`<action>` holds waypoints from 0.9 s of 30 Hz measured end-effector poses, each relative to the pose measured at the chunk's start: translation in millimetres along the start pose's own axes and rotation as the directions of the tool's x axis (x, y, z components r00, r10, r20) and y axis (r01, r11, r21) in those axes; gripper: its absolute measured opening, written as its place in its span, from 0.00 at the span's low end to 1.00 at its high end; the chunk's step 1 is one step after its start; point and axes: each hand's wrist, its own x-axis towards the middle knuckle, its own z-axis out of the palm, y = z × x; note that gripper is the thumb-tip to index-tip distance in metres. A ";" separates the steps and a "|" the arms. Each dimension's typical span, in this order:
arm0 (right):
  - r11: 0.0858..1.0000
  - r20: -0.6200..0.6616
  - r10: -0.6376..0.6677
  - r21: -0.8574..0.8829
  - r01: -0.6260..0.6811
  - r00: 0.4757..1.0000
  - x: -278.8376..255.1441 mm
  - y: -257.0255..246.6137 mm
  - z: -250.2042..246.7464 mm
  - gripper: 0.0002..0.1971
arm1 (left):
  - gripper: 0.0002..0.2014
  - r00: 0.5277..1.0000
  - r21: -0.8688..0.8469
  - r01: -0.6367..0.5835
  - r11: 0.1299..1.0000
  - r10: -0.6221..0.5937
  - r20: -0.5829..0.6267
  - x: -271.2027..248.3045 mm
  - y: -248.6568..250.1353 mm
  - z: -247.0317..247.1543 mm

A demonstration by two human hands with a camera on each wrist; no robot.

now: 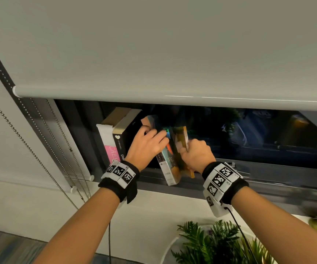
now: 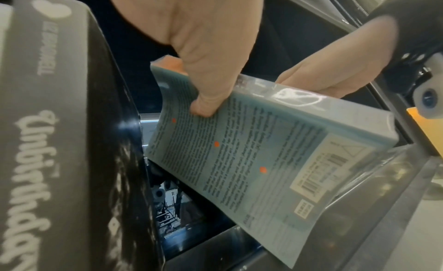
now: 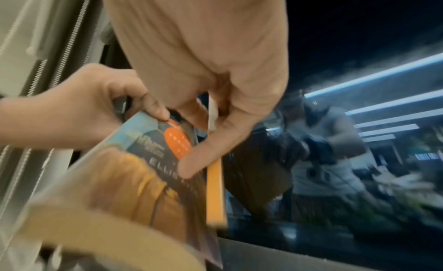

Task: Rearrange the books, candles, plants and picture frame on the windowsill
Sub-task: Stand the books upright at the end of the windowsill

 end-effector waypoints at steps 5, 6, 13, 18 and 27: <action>0.963 -0.089 -0.207 0.158 0.219 0.974 -11.9 -1.9 3.8 0.09 | 0.06 0.997 0.004 0.071 0.997 -0.071 -0.022 -3.9 1.5 1.1; 0.958 -0.044 -0.251 0.132 0.255 0.967 -14.1 -5.6 3.9 0.09 | 0.07 0.996 0.001 0.079 0.997 -0.079 -0.040 -2.7 1.8 1.2; 0.927 0.135 -0.373 0.094 0.363 0.918 -13.4 -5.2 14.4 0.13 | 0.08 0.998 0.058 0.037 0.998 -0.034 -0.062 -1.2 -1.7 0.5; 0.966 0.091 -0.257 -0.003 0.259 0.962 -8.9 -13.4 26.3 0.30 | 0.09 0.997 0.074 0.011 0.997 -0.005 -0.080 3.6 2.2 2.2; 0.976 0.014 -0.116 0.189 0.112 0.993 -4.9 -0.5 41.0 0.27 | 0.26 0.966 -0.219 0.258 0.941 -0.252 0.055 16.8 4.7 -7.3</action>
